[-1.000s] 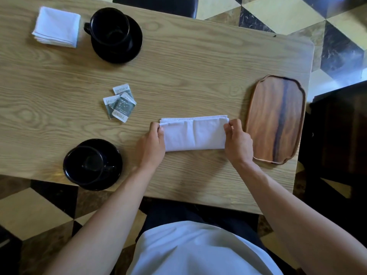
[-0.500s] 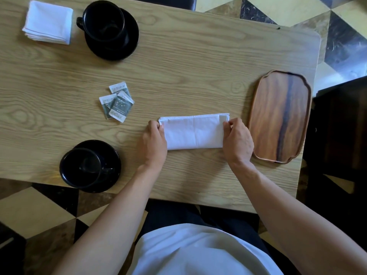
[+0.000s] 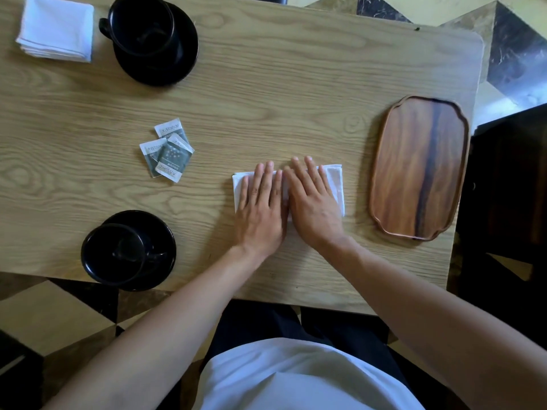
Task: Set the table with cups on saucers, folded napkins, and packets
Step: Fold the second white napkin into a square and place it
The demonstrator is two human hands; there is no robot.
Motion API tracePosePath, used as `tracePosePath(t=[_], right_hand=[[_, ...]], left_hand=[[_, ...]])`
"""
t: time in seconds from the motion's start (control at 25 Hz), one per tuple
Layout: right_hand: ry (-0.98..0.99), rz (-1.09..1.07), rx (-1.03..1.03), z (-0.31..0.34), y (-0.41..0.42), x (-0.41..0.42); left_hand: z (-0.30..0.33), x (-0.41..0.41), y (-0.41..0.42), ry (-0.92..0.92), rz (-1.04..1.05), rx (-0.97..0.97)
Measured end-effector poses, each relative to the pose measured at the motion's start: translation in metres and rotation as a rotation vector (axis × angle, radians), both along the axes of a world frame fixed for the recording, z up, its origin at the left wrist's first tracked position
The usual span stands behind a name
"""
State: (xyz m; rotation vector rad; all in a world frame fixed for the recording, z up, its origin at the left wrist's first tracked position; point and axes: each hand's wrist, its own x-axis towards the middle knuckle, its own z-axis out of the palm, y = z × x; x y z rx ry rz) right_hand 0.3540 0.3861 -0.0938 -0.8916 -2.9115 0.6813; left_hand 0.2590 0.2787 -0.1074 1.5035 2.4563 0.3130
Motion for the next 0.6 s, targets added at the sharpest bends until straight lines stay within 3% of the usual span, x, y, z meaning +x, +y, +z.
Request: tracePosePath(t=[0.12,0.4,0.52,0.6], right_hand=[[-0.132,-0.005,0.027,-0.012,0.01,0.014],[-0.148,0.009,0.153,-0.024,0.011,0.02],[-0.182,0.011,0.084,-0.015,0.012,0.017],[-0.074,-0.005,-0.037,-0.001,0.015,0.016]], left_hand=[[-0.012,-0.01,-0.003,0.075,-0.033,-0.079],[-0.019,-0.02,-0.007,0.114,-0.08,-0.12],[-0.004,-0.02,-0.003,0.071,-0.085,-0.208],[0.012,-0.021,0.002,0.044,-0.075,-0.267]])
